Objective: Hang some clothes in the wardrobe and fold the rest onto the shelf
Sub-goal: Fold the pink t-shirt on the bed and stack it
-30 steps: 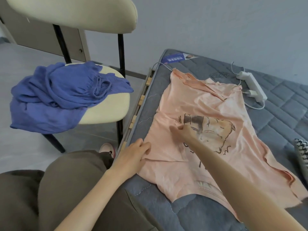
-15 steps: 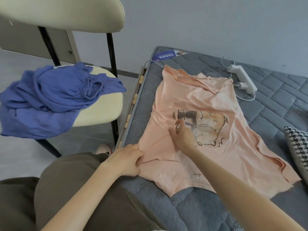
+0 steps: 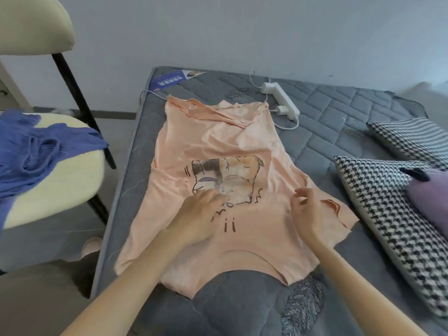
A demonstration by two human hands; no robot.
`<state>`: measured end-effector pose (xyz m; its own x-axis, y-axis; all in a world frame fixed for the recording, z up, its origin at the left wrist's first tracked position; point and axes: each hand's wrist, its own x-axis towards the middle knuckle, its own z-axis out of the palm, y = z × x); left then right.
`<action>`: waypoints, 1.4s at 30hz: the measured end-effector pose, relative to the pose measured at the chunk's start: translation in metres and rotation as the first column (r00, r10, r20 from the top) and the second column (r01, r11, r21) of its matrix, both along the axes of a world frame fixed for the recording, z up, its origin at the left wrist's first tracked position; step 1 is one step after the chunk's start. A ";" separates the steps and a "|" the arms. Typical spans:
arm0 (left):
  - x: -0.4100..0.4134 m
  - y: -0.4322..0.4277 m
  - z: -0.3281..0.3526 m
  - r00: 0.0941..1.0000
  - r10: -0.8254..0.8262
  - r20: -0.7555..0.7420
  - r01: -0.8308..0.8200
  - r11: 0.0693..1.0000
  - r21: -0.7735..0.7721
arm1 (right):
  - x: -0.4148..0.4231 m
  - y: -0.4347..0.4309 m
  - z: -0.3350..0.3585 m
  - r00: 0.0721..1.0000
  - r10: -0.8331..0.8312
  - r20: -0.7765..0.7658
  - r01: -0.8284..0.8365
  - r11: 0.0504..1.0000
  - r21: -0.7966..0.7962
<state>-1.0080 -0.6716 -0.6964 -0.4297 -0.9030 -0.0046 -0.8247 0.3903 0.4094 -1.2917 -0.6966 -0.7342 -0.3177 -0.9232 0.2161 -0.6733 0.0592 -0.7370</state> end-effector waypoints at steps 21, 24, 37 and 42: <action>-0.078 -0.037 -0.045 0.968 -0.116 0.222 0.027 0.929 0.368 | -0.101 0.000 0.024 0.873 -0.267 -0.409 0.245 0.964 -0.107; -0.075 -0.041 -0.051 0.971 -0.119 0.207 0.035 0.929 0.369 | -0.076 -0.004 0.057 0.919 -0.171 -0.355 0.175 0.984 -0.022; -0.060 -0.035 -0.056 0.997 -0.063 0.041 0.046 0.944 0.327 | -0.025 -0.017 0.049 0.982 0.091 -0.166 -0.049 0.969 0.242; -0.063 -0.039 -0.051 0.998 -0.040 0.048 0.021 0.935 0.355 | -0.033 -0.063 0.039 0.918 0.275 -0.287 -0.216 0.951 0.221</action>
